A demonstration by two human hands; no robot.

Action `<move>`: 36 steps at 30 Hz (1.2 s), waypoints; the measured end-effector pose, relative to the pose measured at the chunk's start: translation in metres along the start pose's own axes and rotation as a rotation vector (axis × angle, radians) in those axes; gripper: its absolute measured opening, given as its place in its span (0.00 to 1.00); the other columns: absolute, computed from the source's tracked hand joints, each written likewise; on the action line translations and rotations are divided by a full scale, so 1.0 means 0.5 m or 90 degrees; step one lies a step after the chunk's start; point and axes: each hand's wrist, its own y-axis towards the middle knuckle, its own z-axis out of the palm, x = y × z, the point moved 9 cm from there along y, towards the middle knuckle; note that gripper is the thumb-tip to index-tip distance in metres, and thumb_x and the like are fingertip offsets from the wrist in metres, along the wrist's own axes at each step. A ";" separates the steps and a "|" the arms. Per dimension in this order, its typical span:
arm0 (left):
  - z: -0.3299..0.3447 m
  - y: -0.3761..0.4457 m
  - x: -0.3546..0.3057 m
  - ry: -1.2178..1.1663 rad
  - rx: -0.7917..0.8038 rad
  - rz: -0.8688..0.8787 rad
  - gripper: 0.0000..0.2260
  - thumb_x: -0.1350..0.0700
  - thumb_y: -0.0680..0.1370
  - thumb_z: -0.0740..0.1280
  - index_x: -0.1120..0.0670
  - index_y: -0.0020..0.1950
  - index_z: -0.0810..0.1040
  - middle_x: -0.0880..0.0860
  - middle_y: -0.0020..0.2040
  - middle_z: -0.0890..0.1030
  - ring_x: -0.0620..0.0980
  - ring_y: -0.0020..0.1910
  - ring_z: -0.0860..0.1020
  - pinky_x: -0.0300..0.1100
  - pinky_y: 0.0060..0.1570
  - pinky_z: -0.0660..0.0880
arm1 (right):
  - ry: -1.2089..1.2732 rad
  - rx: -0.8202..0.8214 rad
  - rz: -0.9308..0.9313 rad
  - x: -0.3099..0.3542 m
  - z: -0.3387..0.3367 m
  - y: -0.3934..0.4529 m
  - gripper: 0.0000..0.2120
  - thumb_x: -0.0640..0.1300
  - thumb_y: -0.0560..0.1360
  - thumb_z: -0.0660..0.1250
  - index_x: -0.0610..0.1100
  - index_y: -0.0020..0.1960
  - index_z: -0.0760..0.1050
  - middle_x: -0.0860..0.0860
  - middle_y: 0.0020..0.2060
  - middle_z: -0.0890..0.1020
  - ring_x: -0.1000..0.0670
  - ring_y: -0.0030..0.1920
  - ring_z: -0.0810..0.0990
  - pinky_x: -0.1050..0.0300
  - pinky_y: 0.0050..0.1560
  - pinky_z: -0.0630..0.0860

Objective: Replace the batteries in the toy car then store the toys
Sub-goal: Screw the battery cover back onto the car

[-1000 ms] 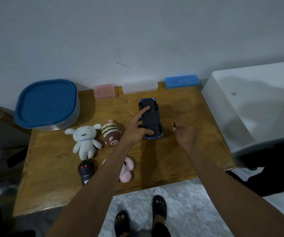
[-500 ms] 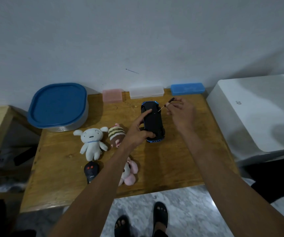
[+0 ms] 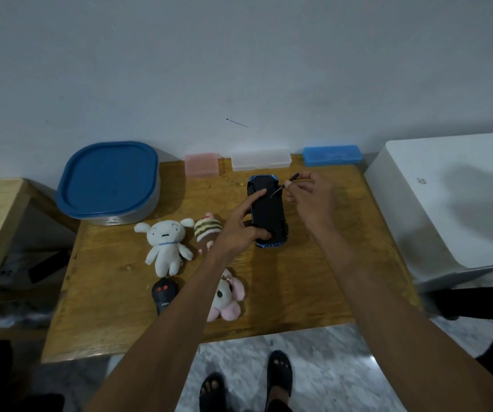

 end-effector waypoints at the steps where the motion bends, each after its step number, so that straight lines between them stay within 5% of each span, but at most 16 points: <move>1: -0.001 -0.001 0.000 -0.002 -0.002 -0.001 0.42 0.76 0.68 0.71 0.41 0.74 0.71 0.56 0.72 0.69 0.60 0.64 0.76 0.51 0.52 0.83 | 0.000 0.003 -0.004 0.001 0.001 0.000 0.05 0.41 0.77 0.71 0.45 0.52 0.78 0.51 0.41 0.85 0.54 0.39 0.85 0.57 0.44 0.84; 6: -0.005 -0.006 0.005 0.003 -0.004 -0.007 0.43 0.76 0.68 0.71 0.41 0.74 0.71 0.55 0.72 0.69 0.59 0.63 0.77 0.56 0.54 0.82 | -0.022 0.001 -0.055 0.021 0.004 -0.010 0.11 0.40 0.77 0.71 0.55 0.44 0.74 0.53 0.38 0.84 0.56 0.38 0.84 0.64 0.40 0.81; 10: -0.008 -0.007 0.006 0.007 -0.005 -0.008 0.43 0.76 0.68 0.72 0.41 0.74 0.71 0.55 0.72 0.69 0.59 0.63 0.77 0.54 0.53 0.83 | -0.069 0.009 -0.089 0.029 0.011 -0.015 0.06 0.41 0.77 0.70 0.49 0.50 0.75 0.55 0.38 0.84 0.59 0.39 0.83 0.70 0.39 0.76; 19: -0.012 -0.008 0.008 0.002 -0.007 -0.014 0.42 0.75 0.67 0.73 0.42 0.74 0.72 0.55 0.71 0.70 0.60 0.63 0.77 0.53 0.51 0.83 | -0.186 0.027 -0.244 0.068 0.028 -0.023 0.15 0.41 0.77 0.71 0.47 0.63 0.76 0.52 0.42 0.86 0.55 0.43 0.83 0.61 0.45 0.81; 24: -0.011 -0.011 0.007 0.013 -0.005 -0.014 0.42 0.75 0.67 0.73 0.42 0.74 0.71 0.55 0.71 0.70 0.58 0.62 0.78 0.51 0.51 0.83 | -0.203 0.019 -0.327 0.082 0.034 -0.031 0.13 0.43 0.80 0.67 0.45 0.63 0.80 0.50 0.50 0.86 0.57 0.46 0.82 0.70 0.45 0.77; 28: -0.008 -0.015 0.010 0.011 -0.006 -0.017 0.42 0.75 0.67 0.74 0.42 0.74 0.71 0.55 0.71 0.70 0.58 0.62 0.78 0.52 0.52 0.83 | -0.178 -0.021 -0.315 0.081 0.031 -0.030 0.10 0.42 0.78 0.70 0.42 0.58 0.82 0.49 0.48 0.86 0.56 0.47 0.82 0.59 0.47 0.82; 32: -0.007 -0.018 0.008 0.009 0.000 -0.013 0.41 0.75 0.68 0.73 0.43 0.74 0.71 0.55 0.71 0.70 0.58 0.63 0.77 0.48 0.50 0.83 | -0.141 -0.043 -0.304 0.080 0.021 -0.031 0.10 0.42 0.76 0.73 0.44 0.57 0.80 0.53 0.40 0.82 0.59 0.39 0.79 0.65 0.41 0.79; 36: -0.010 -0.020 0.009 -0.013 -0.002 -0.018 0.41 0.76 0.69 0.71 0.44 0.75 0.71 0.54 0.72 0.69 0.58 0.62 0.78 0.46 0.47 0.83 | -0.144 -0.028 -0.320 0.072 0.021 -0.033 0.09 0.43 0.76 0.73 0.41 0.55 0.82 0.50 0.45 0.85 0.56 0.44 0.82 0.59 0.45 0.82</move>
